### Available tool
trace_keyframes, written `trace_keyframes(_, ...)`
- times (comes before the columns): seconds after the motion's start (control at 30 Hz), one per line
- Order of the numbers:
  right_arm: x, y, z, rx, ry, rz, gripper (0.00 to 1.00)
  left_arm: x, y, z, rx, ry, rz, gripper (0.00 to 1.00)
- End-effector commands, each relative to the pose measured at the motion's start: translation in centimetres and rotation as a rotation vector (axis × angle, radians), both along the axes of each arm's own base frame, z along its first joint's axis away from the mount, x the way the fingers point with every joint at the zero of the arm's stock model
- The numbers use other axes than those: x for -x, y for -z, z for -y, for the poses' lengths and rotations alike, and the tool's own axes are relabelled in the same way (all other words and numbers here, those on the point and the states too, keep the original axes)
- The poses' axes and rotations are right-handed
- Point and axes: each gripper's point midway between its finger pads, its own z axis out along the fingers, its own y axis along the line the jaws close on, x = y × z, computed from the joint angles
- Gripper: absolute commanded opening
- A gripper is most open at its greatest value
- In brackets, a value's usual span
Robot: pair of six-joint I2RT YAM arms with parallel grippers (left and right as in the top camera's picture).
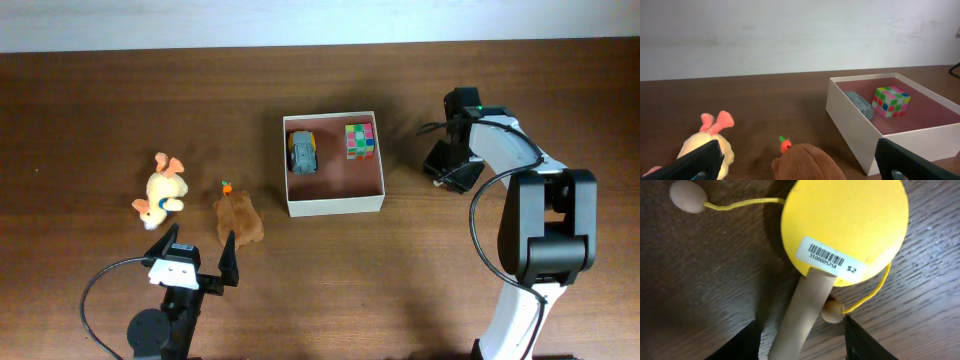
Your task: Pack container
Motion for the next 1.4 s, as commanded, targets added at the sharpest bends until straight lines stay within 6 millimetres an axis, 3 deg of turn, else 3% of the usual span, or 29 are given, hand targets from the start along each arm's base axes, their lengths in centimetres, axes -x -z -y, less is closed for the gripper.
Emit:
trace_keyframes(0.0, 2.7, 4.1, 0.9, 0.039, -0.098, -0.116, 0.48, 0.0, 0.2, 0.1, -0.011, 0.008, 0.004, 0.99)
trace_keyframes(0.17, 2.1, 4.2, 0.6, 0.024, -0.115, -0.091, 0.43, 0.0, 0.2, 0.1, -0.011, 0.008, 0.004, 0.99)
trace_keyframes(0.43, 0.8, 4.1, -1.6, -0.104, -0.057, -0.032, 0.36, 0.0, 0.2, 0.1, -0.011, 0.008, 0.004, 0.99)
trace_keyframes(0.7, 1.8, 4.1, -1.4, -0.09, -0.076, -0.073, 0.25, 0.0, 0.2, 0.1, -0.011, 0.008, 0.004, 0.99)
trace_keyframes(1.37, 3.6, 4.0, -1.3, -0.092, -0.195, -0.143, 0.19, 0.0, 0.2, 0.1, -0.011, 0.008, 0.004, 0.99)
